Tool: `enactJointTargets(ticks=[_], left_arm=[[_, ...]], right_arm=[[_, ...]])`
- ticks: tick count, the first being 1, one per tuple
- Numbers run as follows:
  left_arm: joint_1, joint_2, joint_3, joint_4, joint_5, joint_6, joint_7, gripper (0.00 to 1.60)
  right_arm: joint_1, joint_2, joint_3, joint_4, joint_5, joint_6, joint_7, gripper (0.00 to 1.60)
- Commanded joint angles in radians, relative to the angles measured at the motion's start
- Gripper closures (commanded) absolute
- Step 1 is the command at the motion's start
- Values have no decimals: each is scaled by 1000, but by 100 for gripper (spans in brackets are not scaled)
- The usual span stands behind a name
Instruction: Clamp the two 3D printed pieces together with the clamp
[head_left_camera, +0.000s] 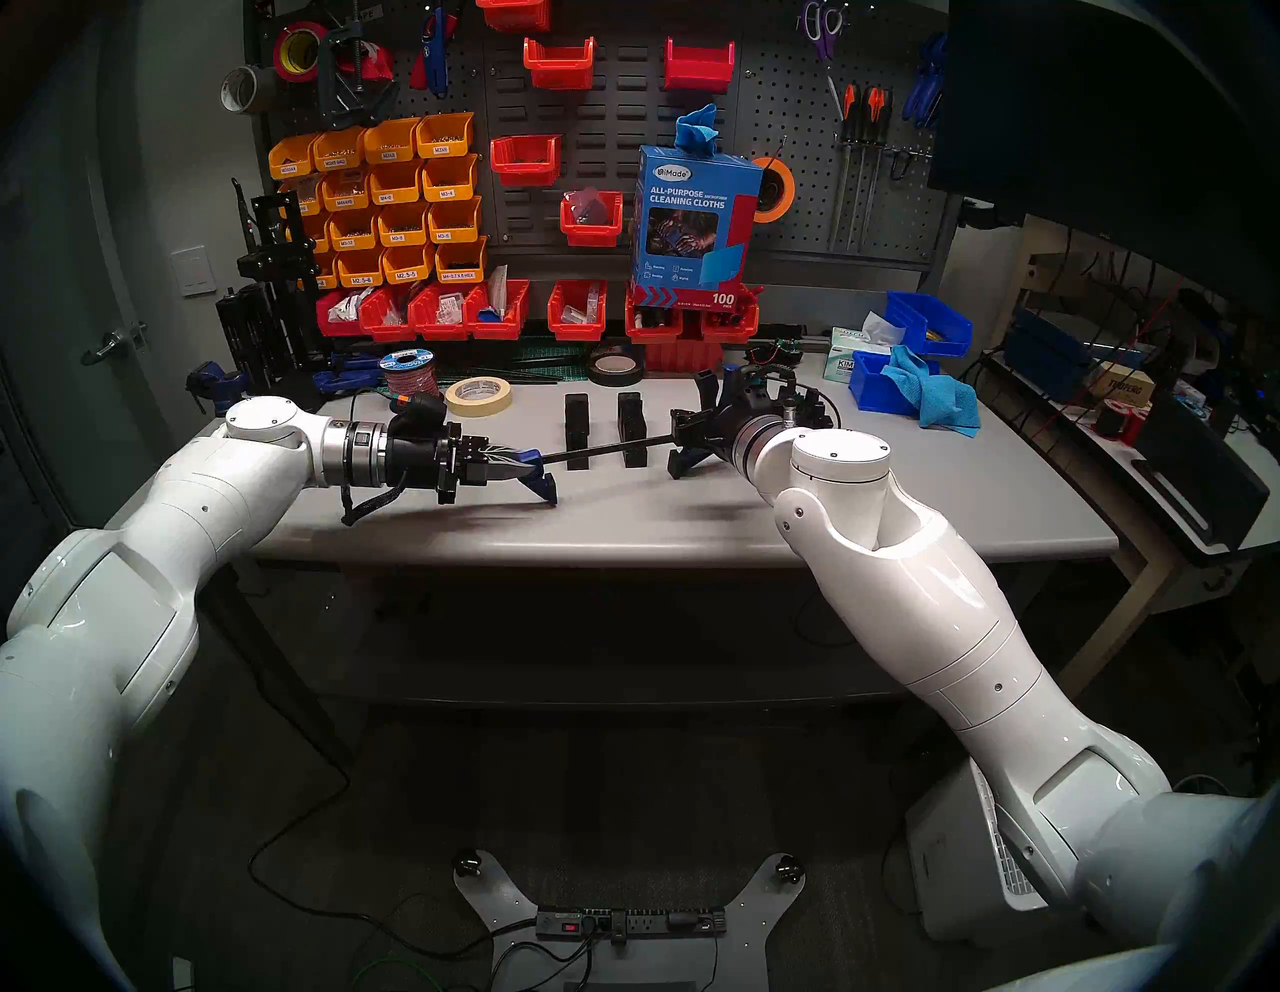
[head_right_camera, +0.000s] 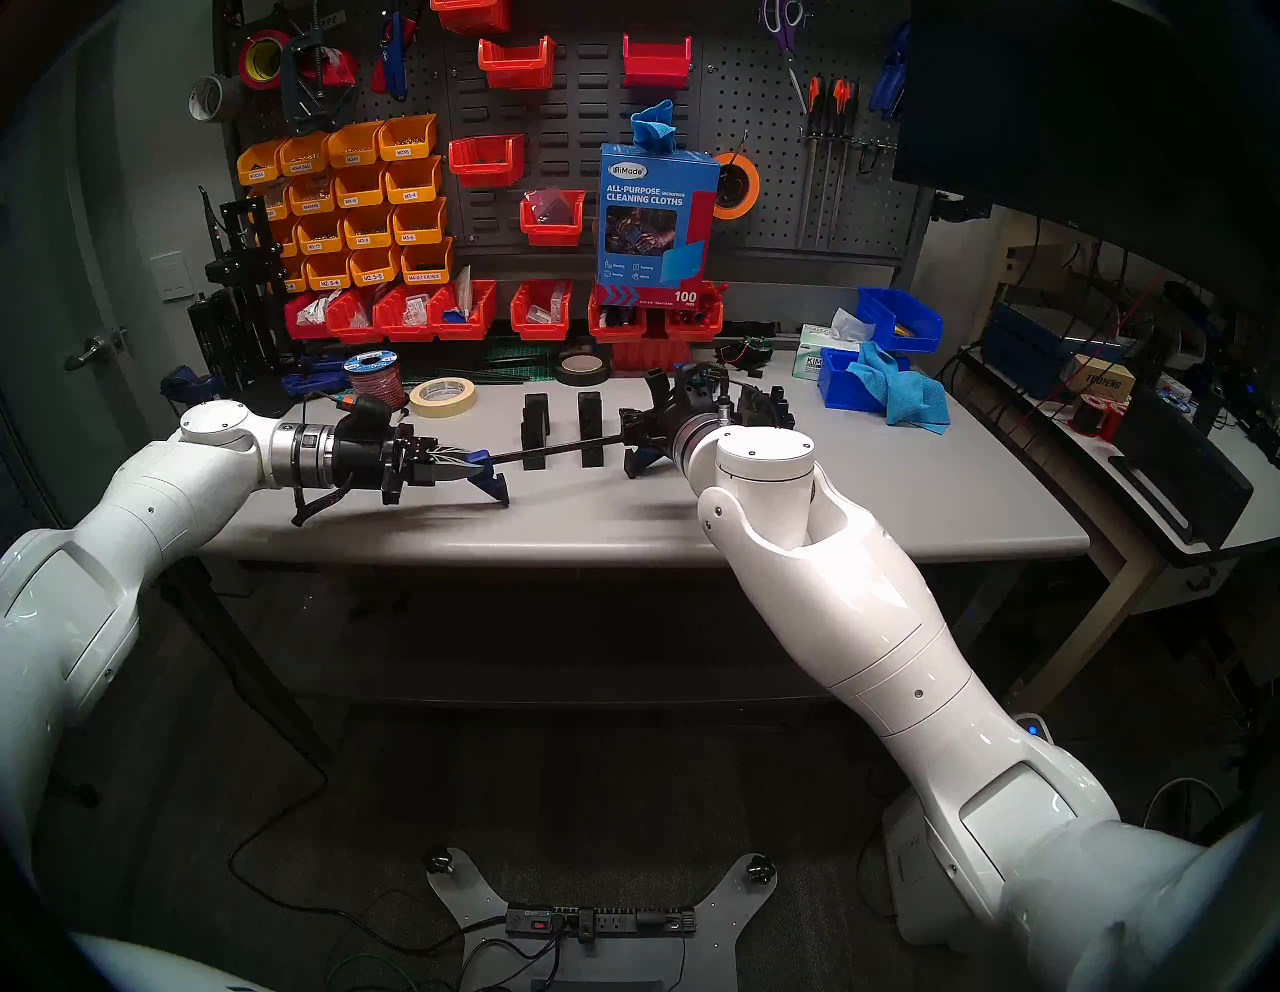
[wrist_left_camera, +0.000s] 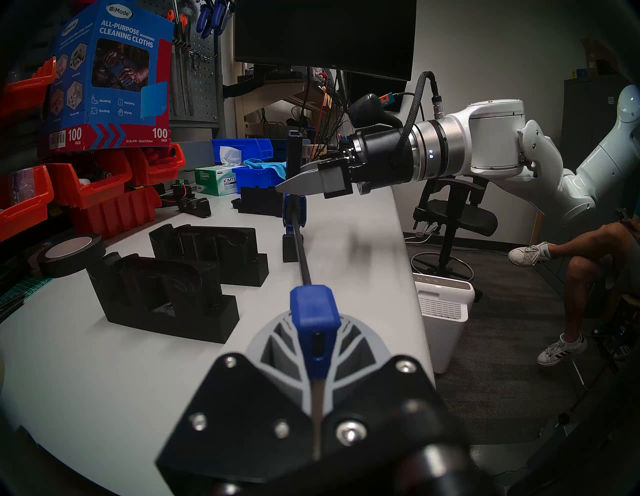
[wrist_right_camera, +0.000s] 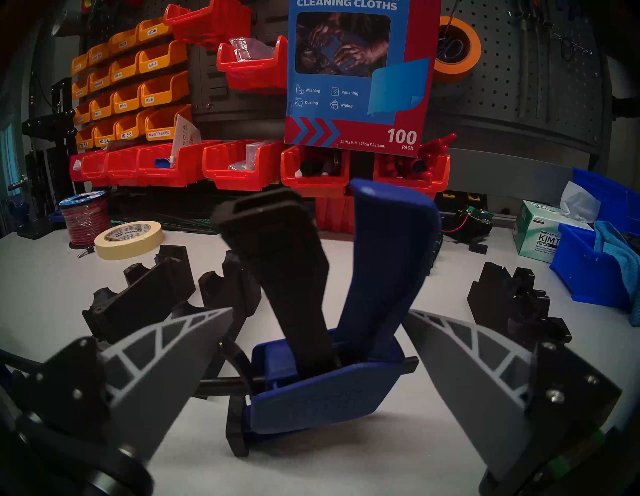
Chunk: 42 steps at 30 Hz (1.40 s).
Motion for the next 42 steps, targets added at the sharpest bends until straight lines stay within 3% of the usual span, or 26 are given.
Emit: enactJointTargets(ticks=[1, 22, 42], left_arm=[[-20, -2, -8, 1, -7, -2, 0, 160], [-20, -2, -8, 0, -7, -2, 0, 160], [-19, -1, -8, -2, -7, -2, 0, 160]], right_arm=[[12, -3, -6, 20, -26, -43, 2, 0], [27, -1, -27, 70, -50, -102, 16, 0], [23, 12, -22, 60, -74, -135, -3, 0]])
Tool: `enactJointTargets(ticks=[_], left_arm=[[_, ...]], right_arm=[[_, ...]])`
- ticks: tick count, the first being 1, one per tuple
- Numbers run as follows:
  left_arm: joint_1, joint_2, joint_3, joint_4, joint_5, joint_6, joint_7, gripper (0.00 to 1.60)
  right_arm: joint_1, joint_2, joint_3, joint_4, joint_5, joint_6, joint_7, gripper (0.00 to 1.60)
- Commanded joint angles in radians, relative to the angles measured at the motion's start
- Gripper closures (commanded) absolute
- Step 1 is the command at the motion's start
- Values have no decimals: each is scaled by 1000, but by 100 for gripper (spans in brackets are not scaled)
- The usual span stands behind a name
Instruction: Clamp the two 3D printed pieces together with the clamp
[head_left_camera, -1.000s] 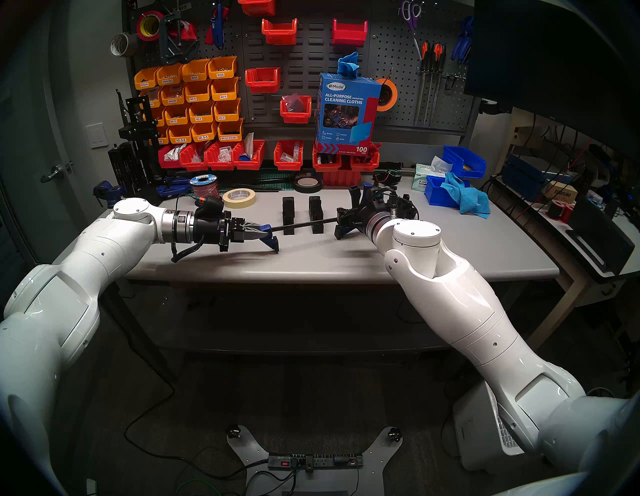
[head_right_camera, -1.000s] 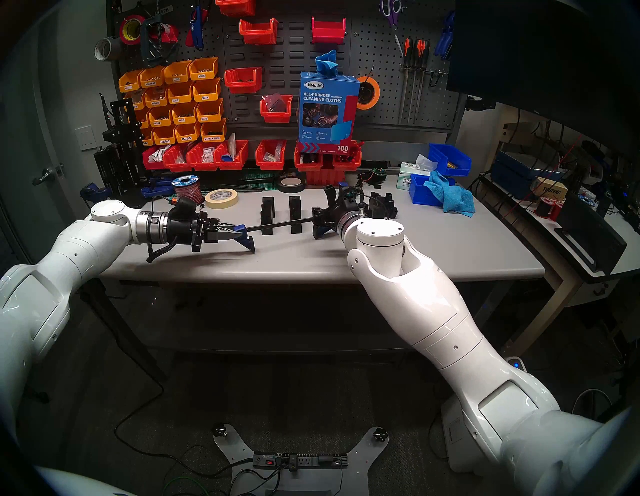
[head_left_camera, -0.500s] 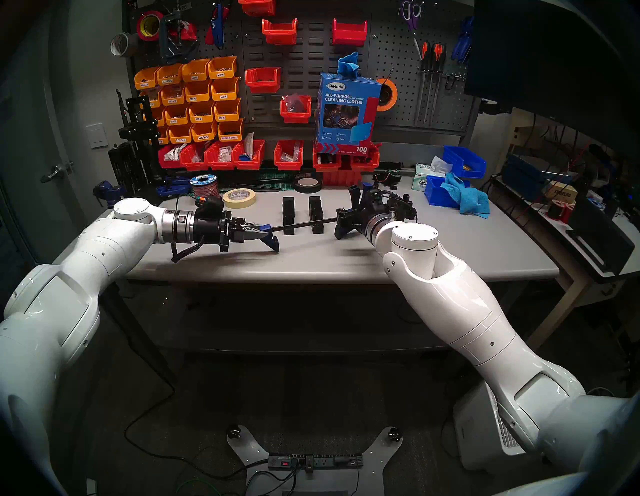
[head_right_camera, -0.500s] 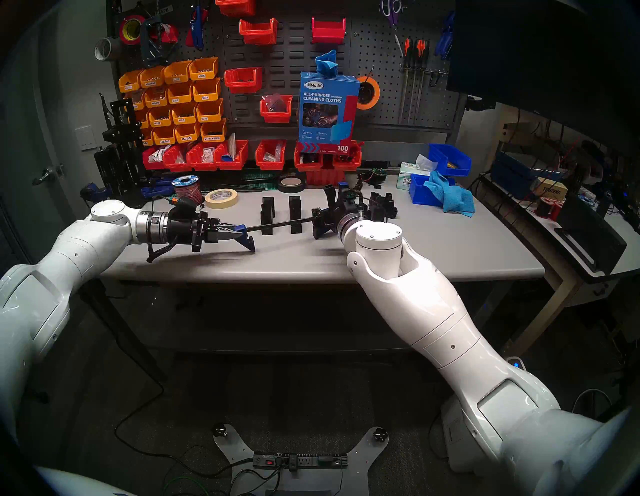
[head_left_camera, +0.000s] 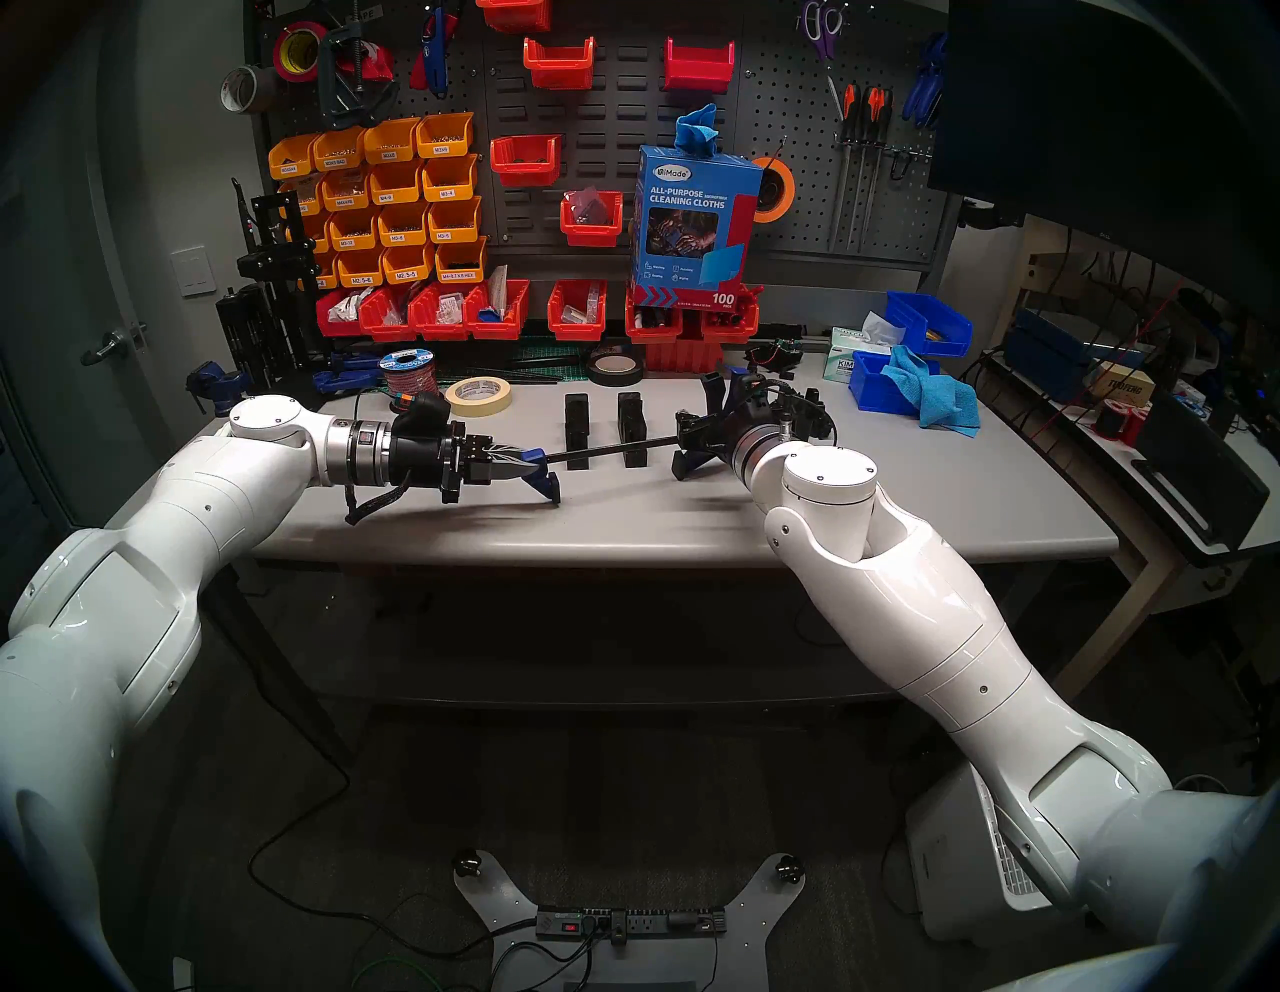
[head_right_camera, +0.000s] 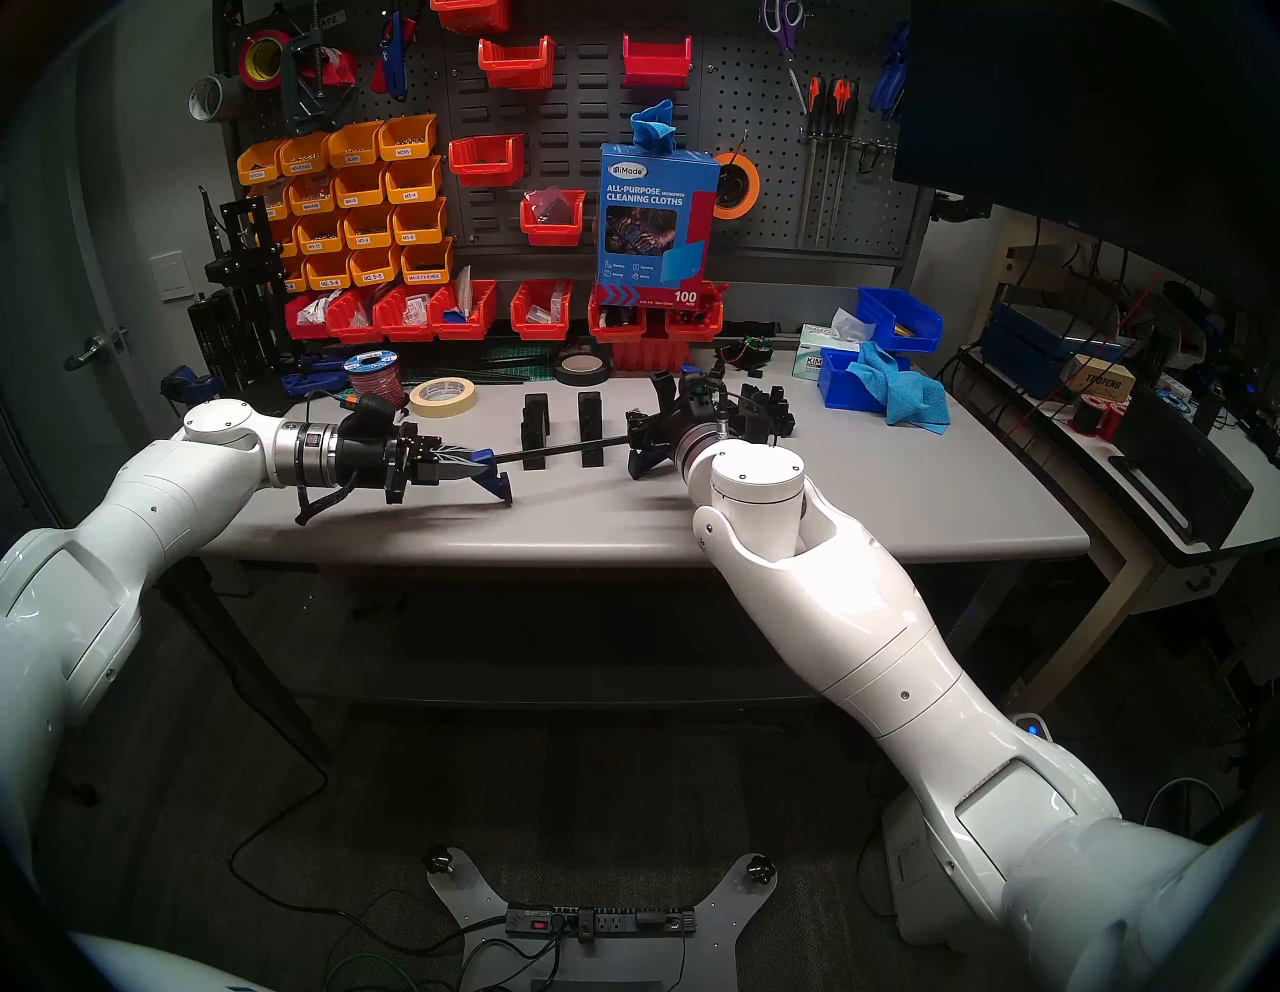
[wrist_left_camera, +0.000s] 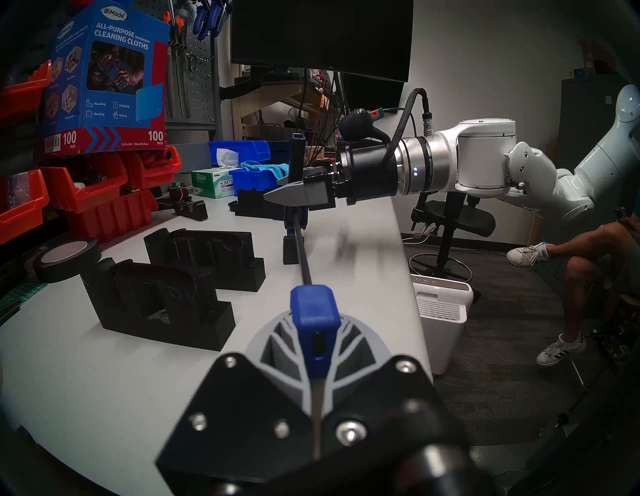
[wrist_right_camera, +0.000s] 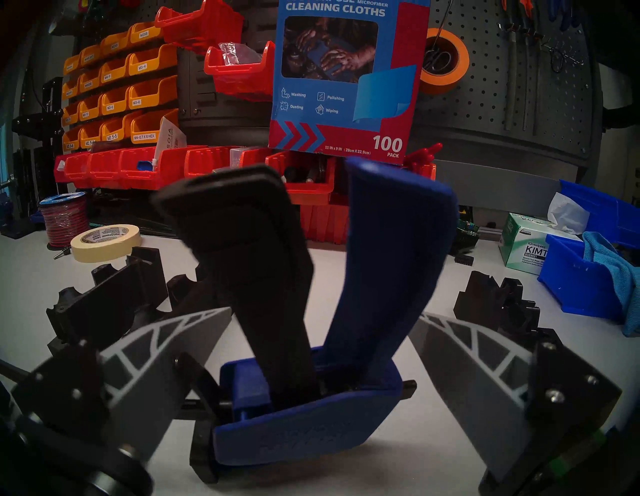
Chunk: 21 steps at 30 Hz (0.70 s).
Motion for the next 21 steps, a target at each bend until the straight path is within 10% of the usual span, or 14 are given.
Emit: enactJointTargets(ticks=[1, 9, 10, 11, 13, 21], left_arm=[[-18, 5, -8, 3, -6, -1, 0, 160], [-19, 5, -8, 5, -6, -2, 0, 160], [-19, 5, -8, 5, -6, -2, 0, 160], [-19, 5, -8, 5, -6, -2, 0, 160], [-19, 4, -8, 6, -6, -2, 0, 160], [-20, 4, -8, 7, -6, -2, 0, 160]], right_arm=[[16, 7, 14, -14, -12, -9, -14, 0], [11, 8, 11, -15, -4, 14, -21, 0], [11, 8, 10, -16, -3, 18, -21, 105], [11, 8, 10, -16, -3, 18, -21, 105], [9, 9, 10, -17, -2, 21, -22, 160], [-8, 9, 14, -27, 2, 22, -32, 160]])
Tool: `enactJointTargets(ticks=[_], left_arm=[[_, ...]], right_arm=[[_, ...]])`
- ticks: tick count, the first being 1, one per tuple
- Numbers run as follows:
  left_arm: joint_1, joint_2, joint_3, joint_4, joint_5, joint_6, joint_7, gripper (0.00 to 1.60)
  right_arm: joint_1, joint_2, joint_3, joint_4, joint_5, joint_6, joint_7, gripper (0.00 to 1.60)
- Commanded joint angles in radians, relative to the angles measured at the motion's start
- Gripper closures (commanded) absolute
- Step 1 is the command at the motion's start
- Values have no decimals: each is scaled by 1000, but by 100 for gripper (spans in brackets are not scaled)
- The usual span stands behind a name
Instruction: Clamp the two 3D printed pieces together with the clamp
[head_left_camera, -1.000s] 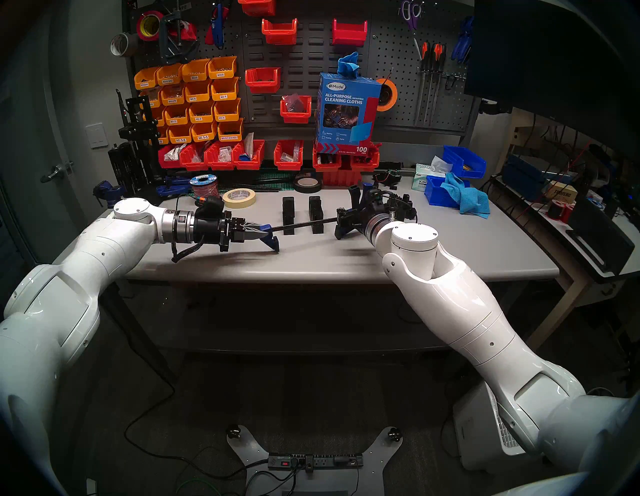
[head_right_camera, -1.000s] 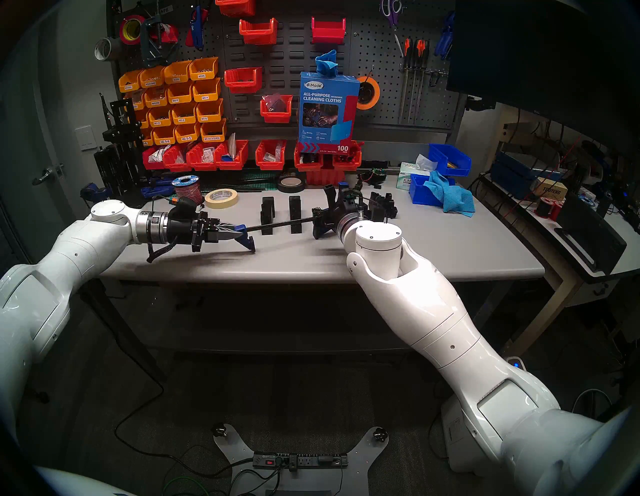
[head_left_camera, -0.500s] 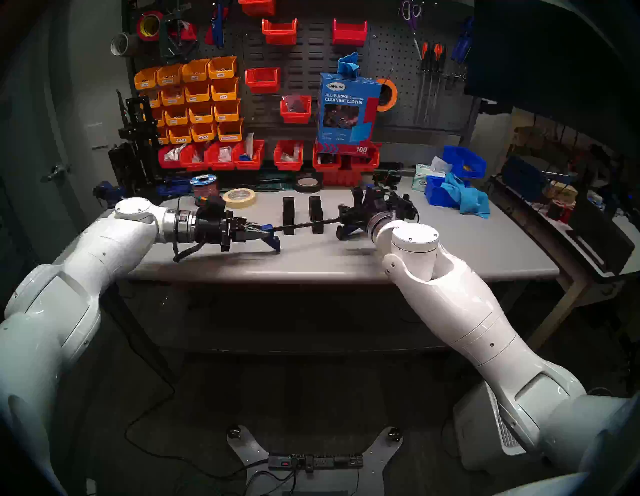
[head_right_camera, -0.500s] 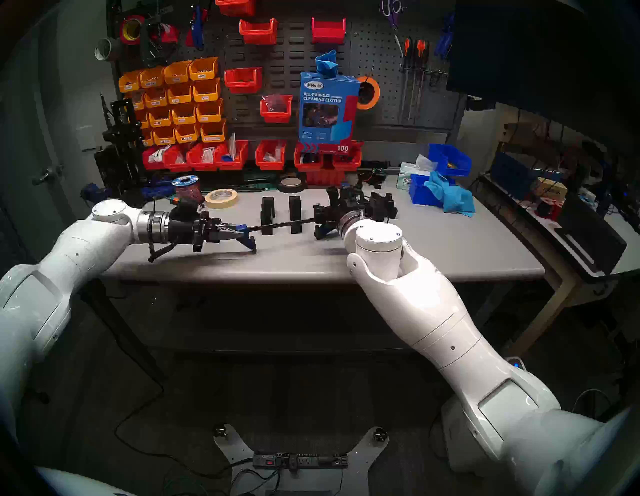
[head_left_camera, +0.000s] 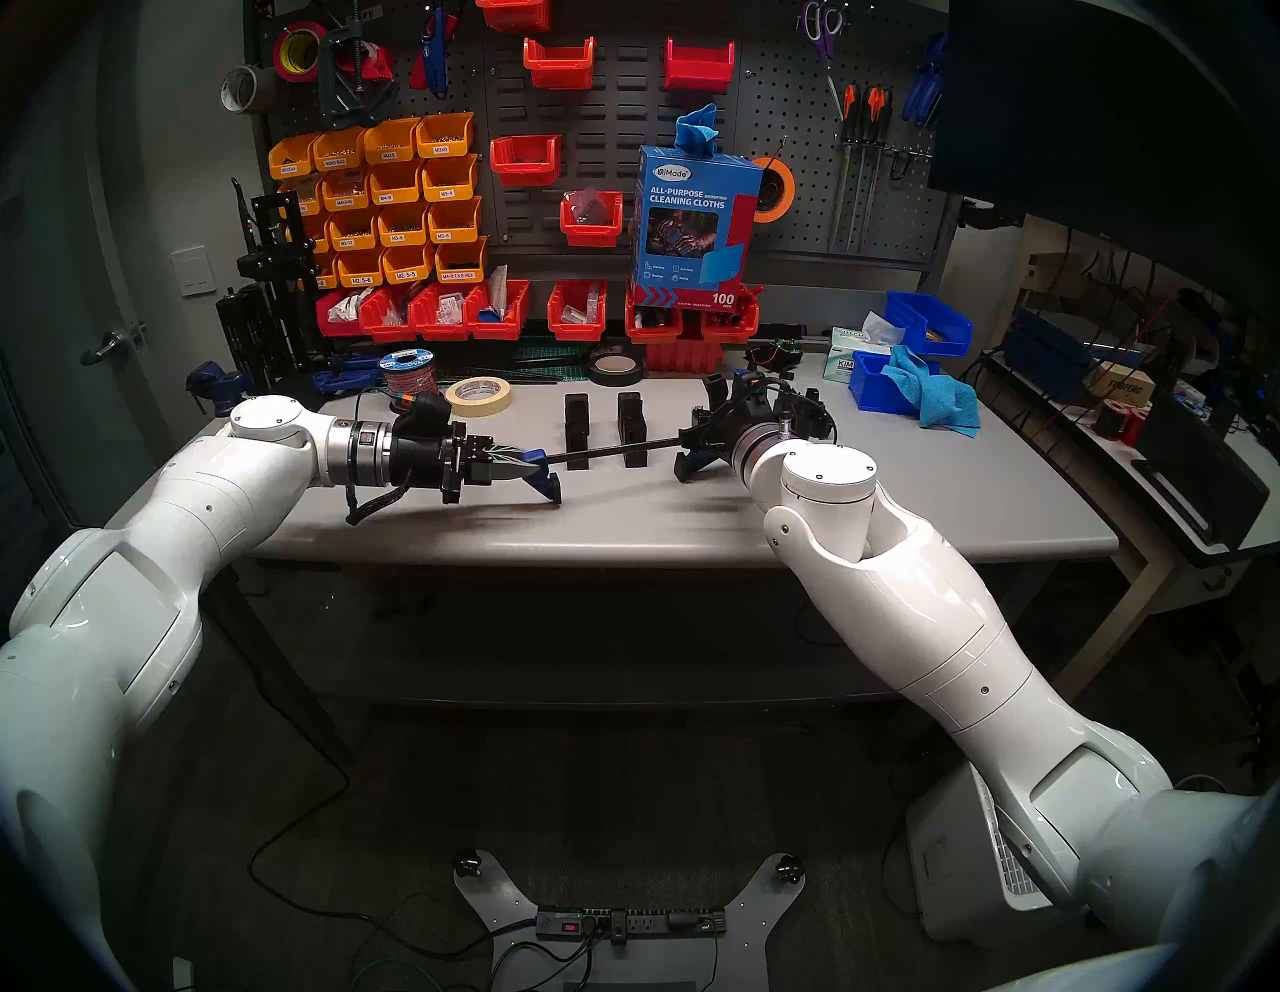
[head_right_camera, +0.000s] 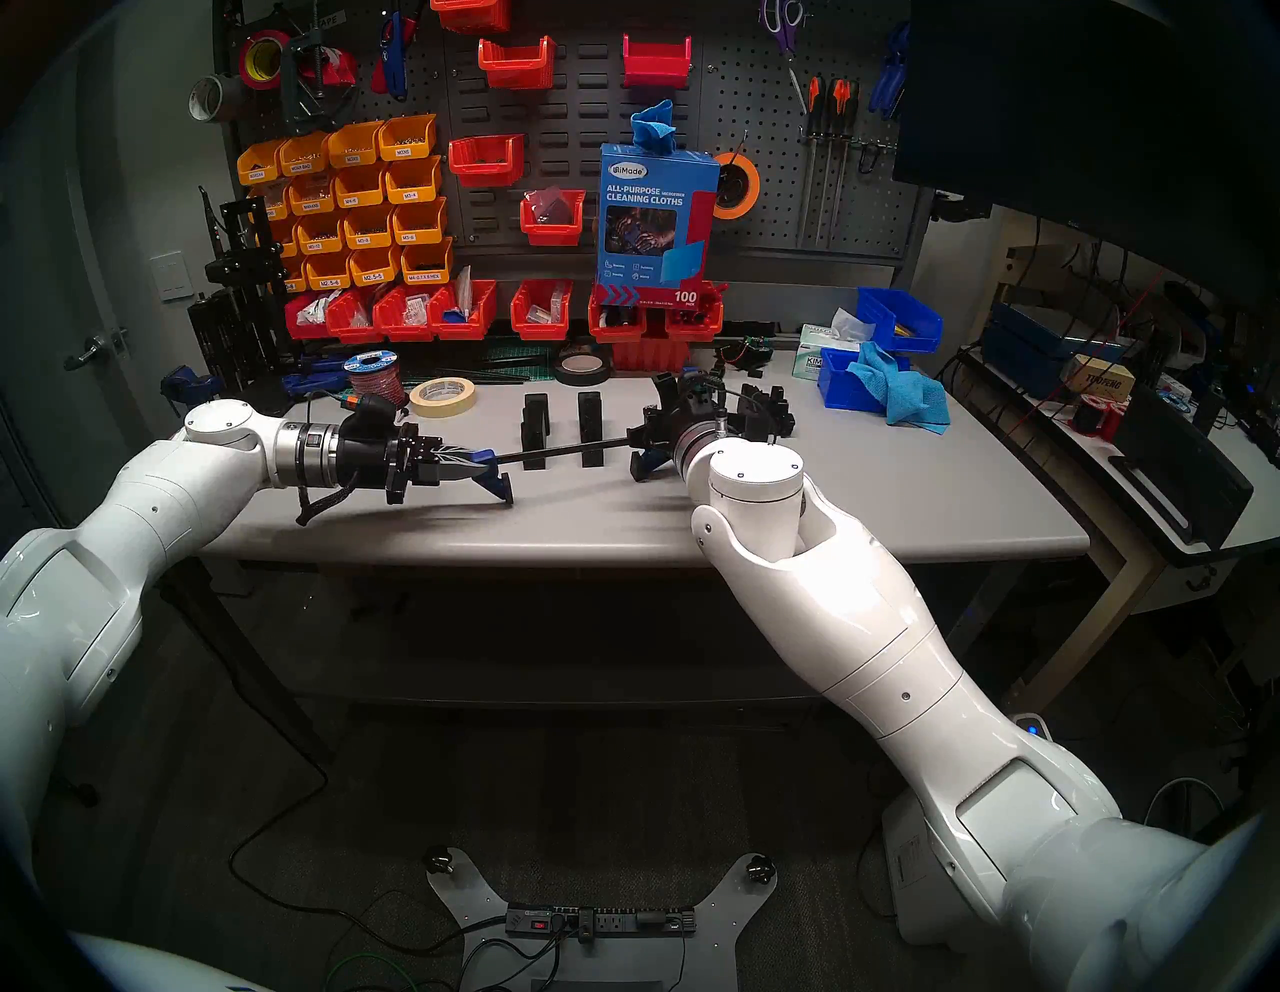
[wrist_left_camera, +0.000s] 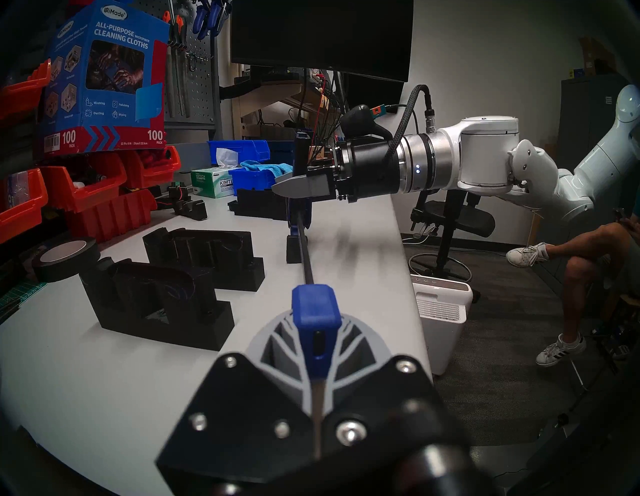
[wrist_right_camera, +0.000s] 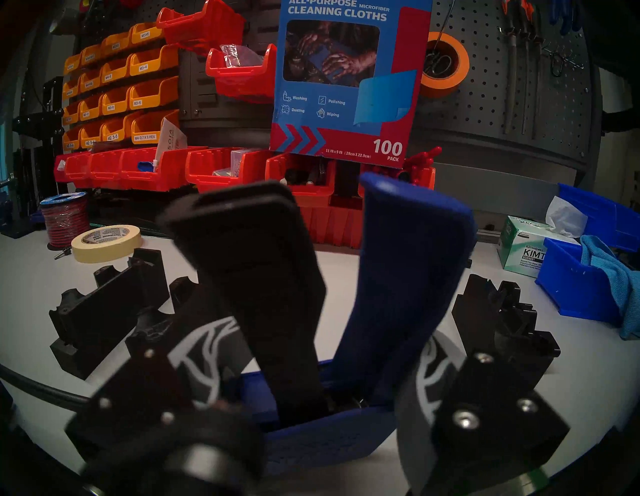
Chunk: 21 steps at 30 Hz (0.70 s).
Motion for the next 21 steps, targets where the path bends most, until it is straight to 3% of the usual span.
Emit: enactJointTargets(ticks=[1, 21], left_arm=[[-20, 6, -8, 2, -6, -2, 1, 160], [-22, 3, -7, 8, -4, -3, 1, 160]], right_arm=[[-11, 9, 17, -14, -1, -2, -22, 160], [-66, -18, 12, -96, -1, 6, -103, 160]])
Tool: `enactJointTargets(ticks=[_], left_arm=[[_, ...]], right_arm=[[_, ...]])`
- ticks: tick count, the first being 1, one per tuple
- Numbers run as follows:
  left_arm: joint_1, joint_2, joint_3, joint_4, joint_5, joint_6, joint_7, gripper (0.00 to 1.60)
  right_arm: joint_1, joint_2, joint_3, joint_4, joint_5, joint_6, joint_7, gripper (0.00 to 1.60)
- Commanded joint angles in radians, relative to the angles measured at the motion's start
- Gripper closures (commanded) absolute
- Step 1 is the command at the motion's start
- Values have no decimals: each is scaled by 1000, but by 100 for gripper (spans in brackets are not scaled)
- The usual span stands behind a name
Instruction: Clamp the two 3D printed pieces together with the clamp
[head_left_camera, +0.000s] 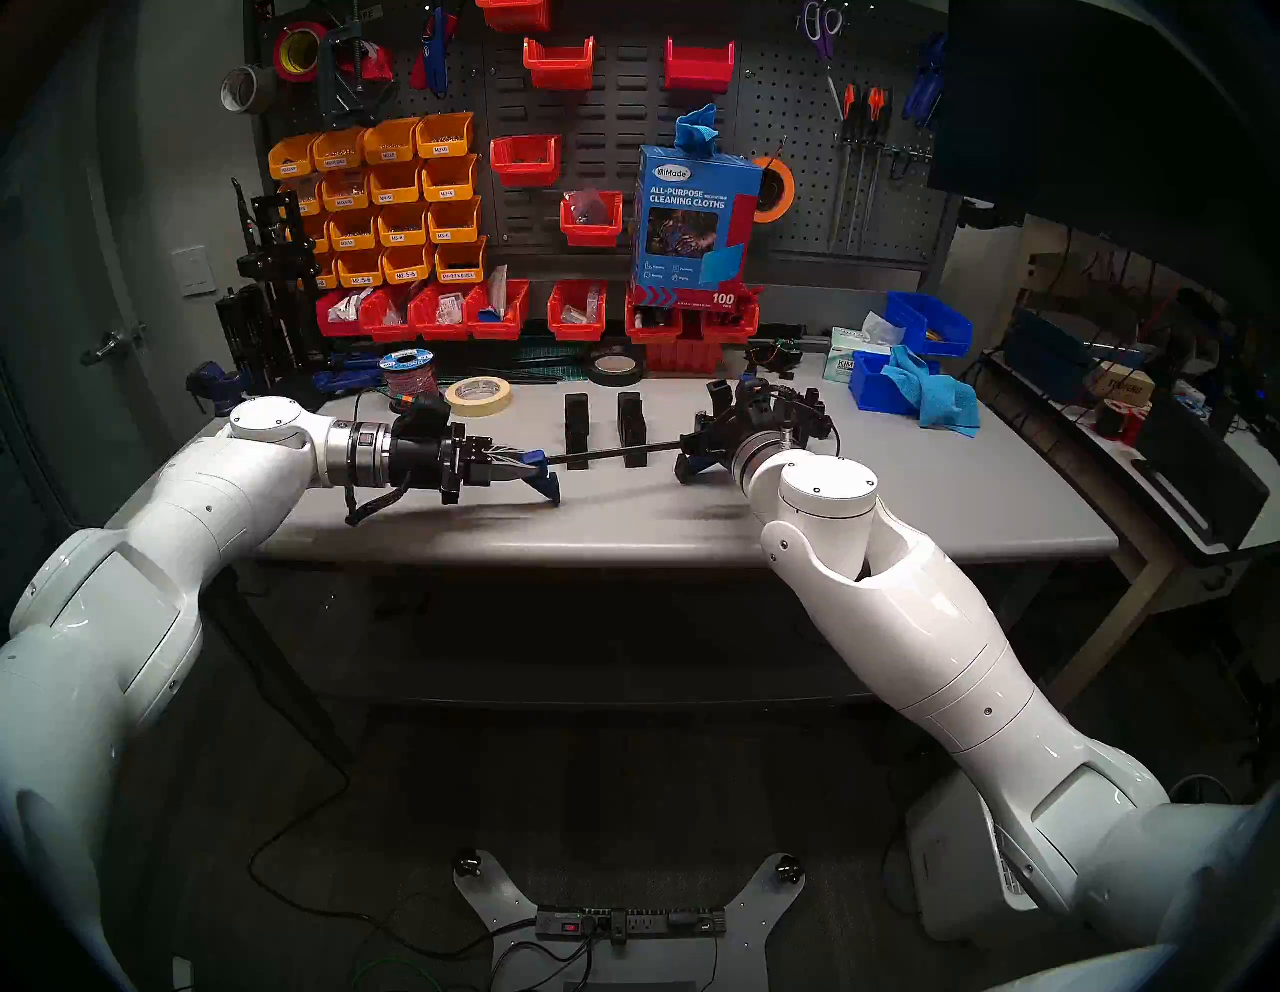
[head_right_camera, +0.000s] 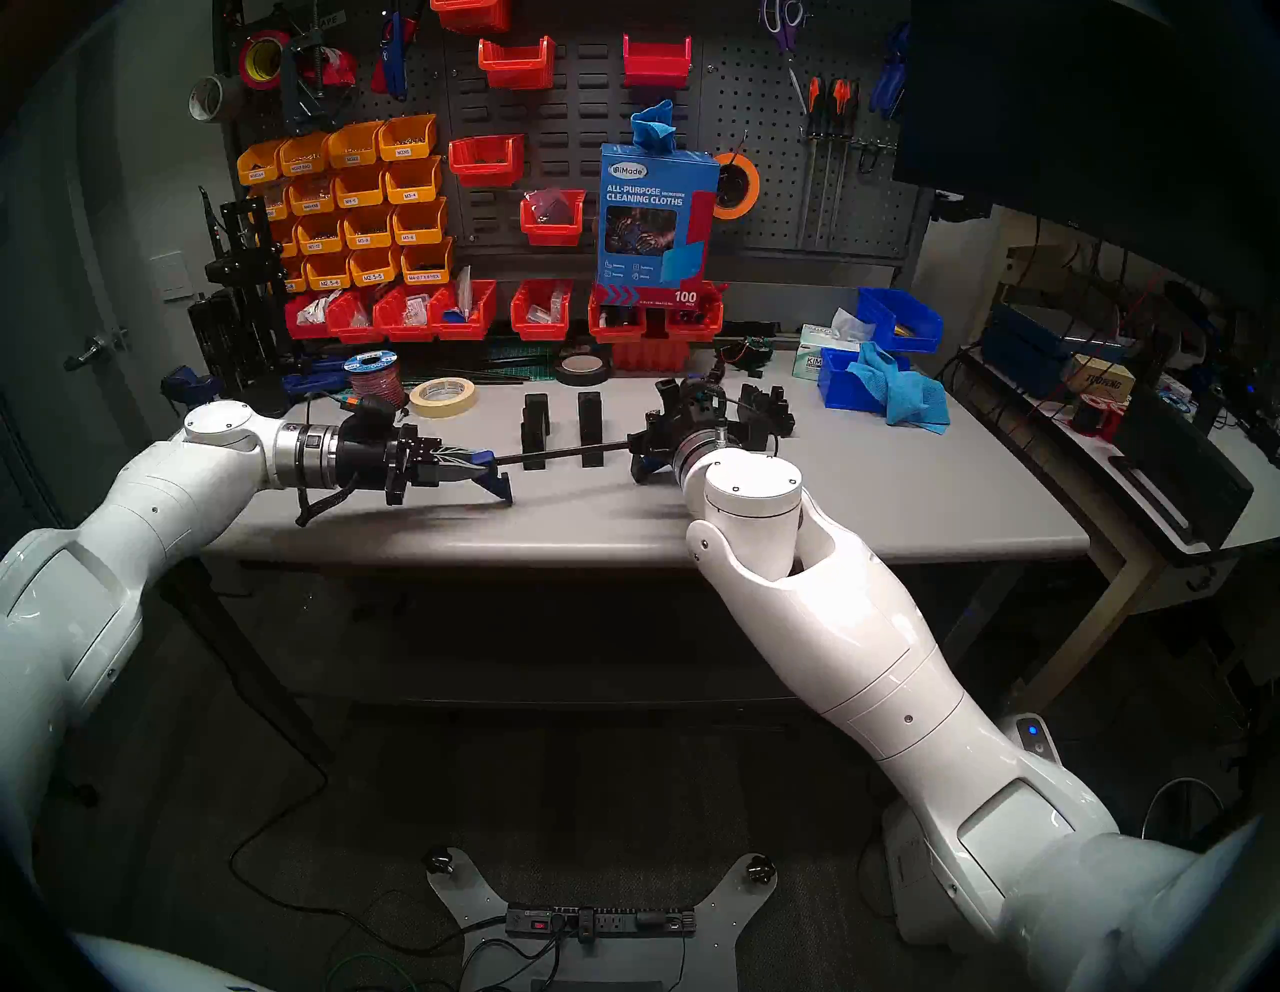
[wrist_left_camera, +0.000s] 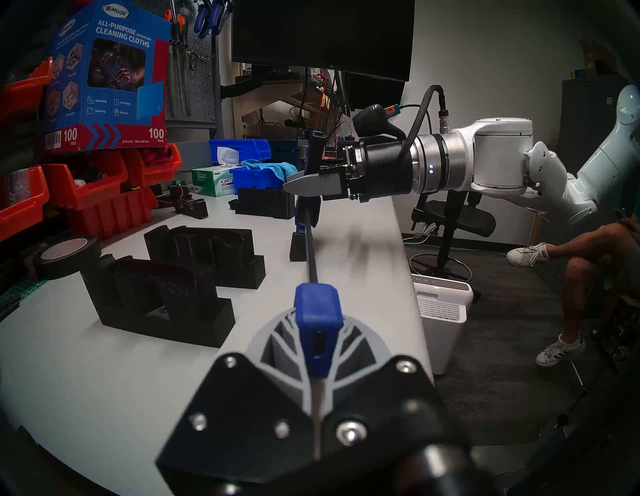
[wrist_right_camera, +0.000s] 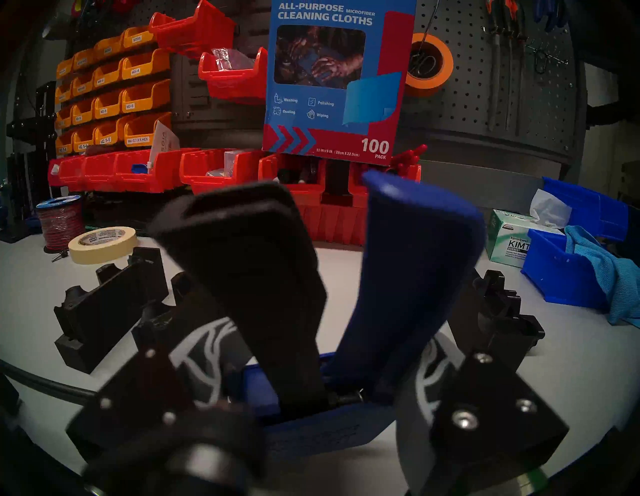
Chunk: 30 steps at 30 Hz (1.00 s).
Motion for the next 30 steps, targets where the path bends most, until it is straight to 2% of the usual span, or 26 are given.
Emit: enactJointTargets(ticks=[1, 8, 15, 22, 30], left_arm=[[-21, 6, -4, -3, 2, 0, 2, 160], [-26, 1, 7, 2, 32, -2, 50, 160], [-18, 12, 11, -32, 65, 1, 113, 160], [-27, 8, 9, -38, 89, 17, 184, 160], [-35, -2, 3, -48, 99, 27, 222, 160]], right_arm=[[-11, -12, 4, -26, 0, -3, -22, 160], [-24, -17, 9, -45, 6, -2, -30, 160], [-39, -22, 19, -63, 9, 0, -47, 160], [-44, -9, 28, -81, 29, 15, -29, 160], [-36, 6, 36, -92, 51, 22, 6, 160]])
